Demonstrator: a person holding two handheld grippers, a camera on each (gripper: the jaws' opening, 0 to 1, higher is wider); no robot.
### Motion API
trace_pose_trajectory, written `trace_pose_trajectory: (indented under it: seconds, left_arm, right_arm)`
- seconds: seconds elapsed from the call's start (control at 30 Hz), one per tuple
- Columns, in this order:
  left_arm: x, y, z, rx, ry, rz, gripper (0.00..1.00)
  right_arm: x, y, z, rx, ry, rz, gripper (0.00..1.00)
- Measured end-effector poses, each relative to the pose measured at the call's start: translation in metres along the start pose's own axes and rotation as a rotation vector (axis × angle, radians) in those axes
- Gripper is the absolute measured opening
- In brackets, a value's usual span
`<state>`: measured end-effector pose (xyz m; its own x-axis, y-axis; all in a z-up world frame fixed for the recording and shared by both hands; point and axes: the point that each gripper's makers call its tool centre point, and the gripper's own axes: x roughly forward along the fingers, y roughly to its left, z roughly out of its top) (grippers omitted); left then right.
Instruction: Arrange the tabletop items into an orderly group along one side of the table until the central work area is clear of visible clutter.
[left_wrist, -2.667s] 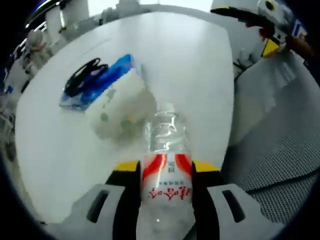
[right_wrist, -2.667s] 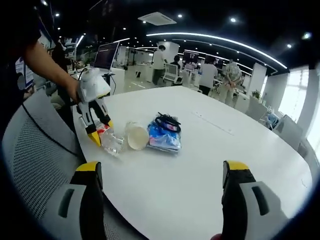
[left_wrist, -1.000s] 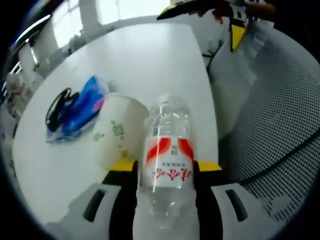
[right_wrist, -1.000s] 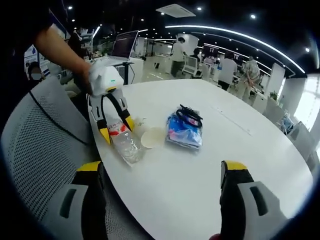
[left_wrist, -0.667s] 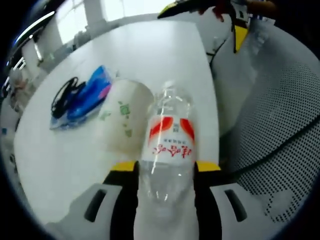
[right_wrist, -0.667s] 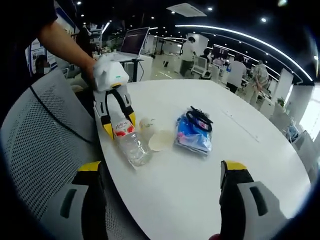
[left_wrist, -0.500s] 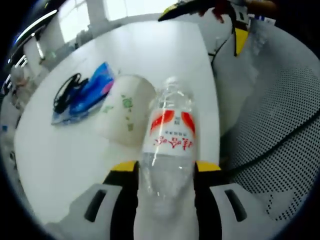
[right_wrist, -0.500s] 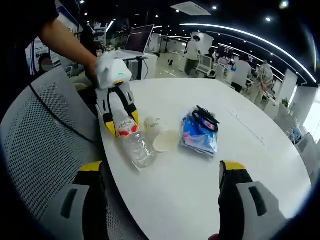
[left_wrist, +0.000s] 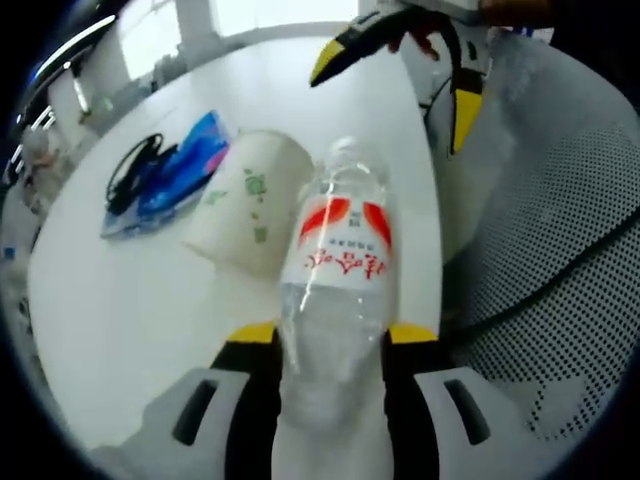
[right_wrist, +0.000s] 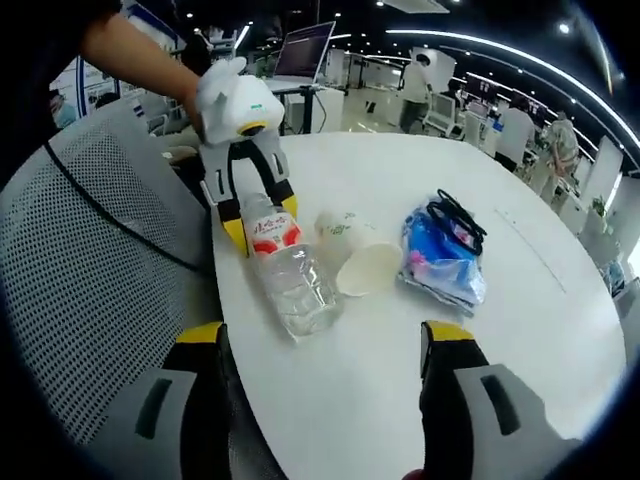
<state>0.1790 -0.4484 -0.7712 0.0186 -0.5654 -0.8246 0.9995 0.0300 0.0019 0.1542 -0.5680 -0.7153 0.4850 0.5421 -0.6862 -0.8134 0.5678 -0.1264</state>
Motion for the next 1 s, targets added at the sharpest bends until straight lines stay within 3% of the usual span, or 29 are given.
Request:
trace_pose_trajectory:
  seconds: [0.43,0.57,0.87,1.0]
  left_arm:
    - [0.0,0.002,0.0,-0.012,-0.027,0.006,0.35]
    - [0.0,0.002,0.001,-0.014,-0.032,0.007,0.35]
    - [0.0,0.001,0.002,-0.006,-0.028,0.007,0.35]
    - [0.001,0.0,0.004,-0.013,-0.012,0.005,0.35]
  right_arm:
    - [0.034,0.01,-0.005,-0.01,0.031,0.068,0.58]
    - [0.039,0.013,-0.004,-0.027,0.031,0.07,0.46]
    - [0.045,0.009,-0.006,-0.011,0.04,0.031,0.37]
    - [0.049,0.009,-0.007,-0.01,0.052,0.025,0.38]
